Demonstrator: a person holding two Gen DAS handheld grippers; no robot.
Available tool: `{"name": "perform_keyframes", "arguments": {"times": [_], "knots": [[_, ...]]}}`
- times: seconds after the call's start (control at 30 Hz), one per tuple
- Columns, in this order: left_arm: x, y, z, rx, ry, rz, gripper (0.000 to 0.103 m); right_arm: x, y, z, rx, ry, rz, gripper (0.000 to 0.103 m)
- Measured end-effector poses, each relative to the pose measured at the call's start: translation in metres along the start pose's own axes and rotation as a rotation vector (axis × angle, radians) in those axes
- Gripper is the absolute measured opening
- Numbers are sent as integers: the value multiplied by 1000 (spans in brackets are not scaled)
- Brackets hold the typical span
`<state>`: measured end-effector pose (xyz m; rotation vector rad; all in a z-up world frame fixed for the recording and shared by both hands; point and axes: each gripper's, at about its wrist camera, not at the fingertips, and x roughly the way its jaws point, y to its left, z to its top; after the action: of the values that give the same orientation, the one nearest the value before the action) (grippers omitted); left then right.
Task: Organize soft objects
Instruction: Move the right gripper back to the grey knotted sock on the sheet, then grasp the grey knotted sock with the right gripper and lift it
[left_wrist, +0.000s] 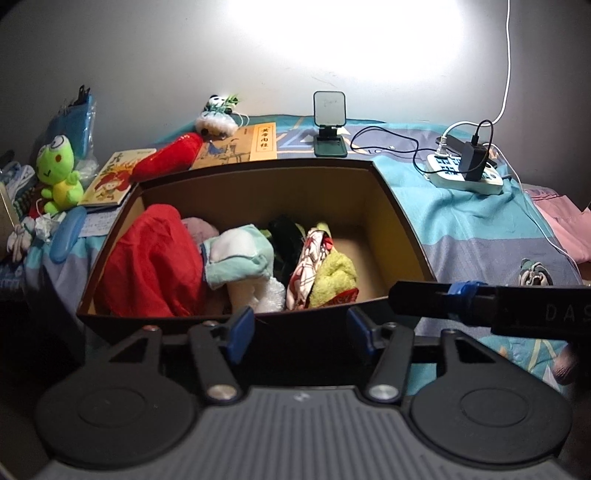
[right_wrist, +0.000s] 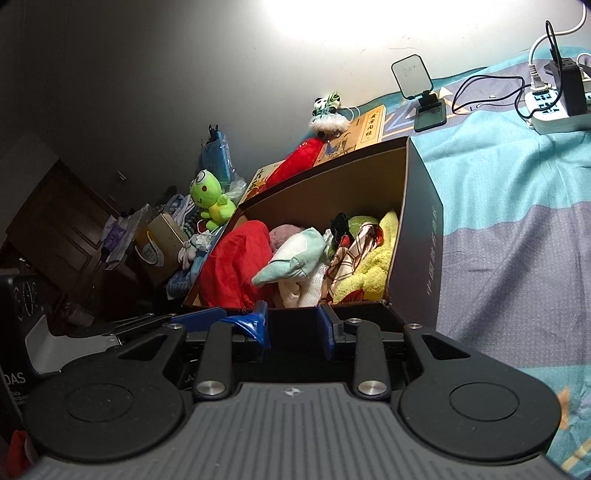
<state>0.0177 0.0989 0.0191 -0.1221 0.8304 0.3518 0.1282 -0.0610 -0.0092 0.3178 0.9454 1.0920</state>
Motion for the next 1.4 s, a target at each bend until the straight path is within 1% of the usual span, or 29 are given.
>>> {"name": "perform_keyframes", "arguments": {"times": [0.13, 0.27, 0.43, 0.53, 0.63, 0.83, 0.97, 1.07, 1.17, 1.3, 1.33, 1.4], "knots": [[2, -17, -9, 11, 27, 4, 58, -14, -14, -8, 12, 12, -12, 13], [8, -40, -16, 30, 57, -12, 58, -30, -32, -17, 31, 19, -42, 13], [22, -80, -24, 93, 109, -76, 58, -52, -62, -25, 88, 10, -102, 13], [34, -112, -27, 156, 136, -135, 58, -70, -83, -29, 125, -16, -158, 13], [46, -144, -27, 220, 146, -214, 59, -89, -106, -31, 181, -43, -220, 13], [69, -194, -13, 280, 135, -388, 62, -128, -152, -32, 322, -126, -339, 13], [91, -224, -2, 318, 123, -496, 64, -151, -185, -25, 453, -204, -392, 14], [110, -243, 4, 350, 126, -523, 64, -160, -208, -19, 551, -255, -396, 15], [129, -255, 12, 345, 140, -542, 64, -156, -225, -10, 594, -263, -372, 15], [149, -264, 21, 332, 149, -548, 64, -134, -240, 2, 617, -215, -337, 15], [154, -265, 21, 330, 157, -554, 64, -126, -243, 3, 622, -190, -327, 16], [162, -267, 22, 318, 173, -568, 58, -119, -243, 2, 619, -194, -328, 16]]}}
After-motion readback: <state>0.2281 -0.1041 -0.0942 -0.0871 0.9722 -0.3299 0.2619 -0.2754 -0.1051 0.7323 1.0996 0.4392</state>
